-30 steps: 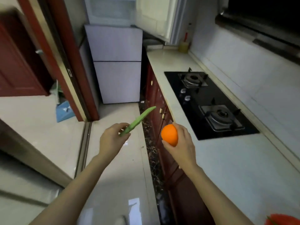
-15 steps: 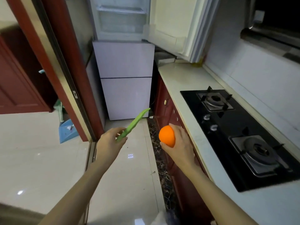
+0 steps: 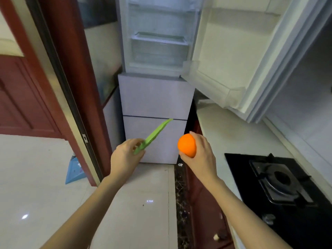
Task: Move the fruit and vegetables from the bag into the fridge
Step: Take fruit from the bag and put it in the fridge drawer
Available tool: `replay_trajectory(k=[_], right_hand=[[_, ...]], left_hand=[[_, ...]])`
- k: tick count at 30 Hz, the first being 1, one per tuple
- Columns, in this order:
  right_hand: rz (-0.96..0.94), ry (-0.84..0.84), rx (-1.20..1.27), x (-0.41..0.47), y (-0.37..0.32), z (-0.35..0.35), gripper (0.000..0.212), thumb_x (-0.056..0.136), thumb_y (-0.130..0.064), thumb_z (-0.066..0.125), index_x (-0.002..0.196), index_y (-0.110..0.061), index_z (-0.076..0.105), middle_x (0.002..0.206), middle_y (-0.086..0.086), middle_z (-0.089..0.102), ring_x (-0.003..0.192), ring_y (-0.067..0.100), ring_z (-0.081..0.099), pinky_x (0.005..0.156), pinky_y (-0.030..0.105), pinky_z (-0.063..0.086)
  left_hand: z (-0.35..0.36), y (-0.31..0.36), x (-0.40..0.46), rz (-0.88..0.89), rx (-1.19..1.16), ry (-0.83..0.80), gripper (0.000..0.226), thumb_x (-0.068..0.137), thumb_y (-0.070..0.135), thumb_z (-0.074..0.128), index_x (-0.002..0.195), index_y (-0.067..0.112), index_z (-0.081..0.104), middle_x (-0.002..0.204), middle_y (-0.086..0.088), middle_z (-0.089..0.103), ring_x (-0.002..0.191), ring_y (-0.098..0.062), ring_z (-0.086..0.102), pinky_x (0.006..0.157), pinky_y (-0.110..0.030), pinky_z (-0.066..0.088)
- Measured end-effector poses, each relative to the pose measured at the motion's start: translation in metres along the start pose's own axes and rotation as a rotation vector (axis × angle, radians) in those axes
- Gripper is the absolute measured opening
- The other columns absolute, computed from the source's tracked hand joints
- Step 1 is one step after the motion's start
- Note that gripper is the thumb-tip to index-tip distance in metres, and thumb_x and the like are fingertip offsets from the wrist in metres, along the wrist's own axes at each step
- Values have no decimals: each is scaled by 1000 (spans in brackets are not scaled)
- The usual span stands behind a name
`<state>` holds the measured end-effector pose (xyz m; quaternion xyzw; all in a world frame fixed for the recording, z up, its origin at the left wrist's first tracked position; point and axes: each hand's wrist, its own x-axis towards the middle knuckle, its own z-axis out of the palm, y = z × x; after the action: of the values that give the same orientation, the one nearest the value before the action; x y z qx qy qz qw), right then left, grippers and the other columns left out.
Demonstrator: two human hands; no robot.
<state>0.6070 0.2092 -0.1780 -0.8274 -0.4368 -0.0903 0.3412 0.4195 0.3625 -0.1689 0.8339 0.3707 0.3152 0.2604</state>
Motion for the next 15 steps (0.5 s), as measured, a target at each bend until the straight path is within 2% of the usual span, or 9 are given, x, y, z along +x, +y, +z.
replay_trajectory(k=[6, 15], right_hand=[[-85, -20, 15, 111, -6, 69, 74, 72, -39, 76, 135, -23, 42, 135, 2, 45, 116, 25, 51, 77, 33, 48], [-107, 113, 20, 281, -30, 137, 76, 69, -35, 80, 134, -22, 43, 132, 5, 48, 112, 29, 54, 71, 35, 49]], left_hand=[[8, -33, 117, -20, 21, 51, 28, 78, 20, 73, 106, 22, 69, 99, 0, 69, 84, -24, 65, 69, -38, 53], [7, -75, 307, 53, 14, 53, 29, 79, 21, 72, 107, 24, 68, 98, 3, 68, 86, -19, 63, 69, -34, 51]])
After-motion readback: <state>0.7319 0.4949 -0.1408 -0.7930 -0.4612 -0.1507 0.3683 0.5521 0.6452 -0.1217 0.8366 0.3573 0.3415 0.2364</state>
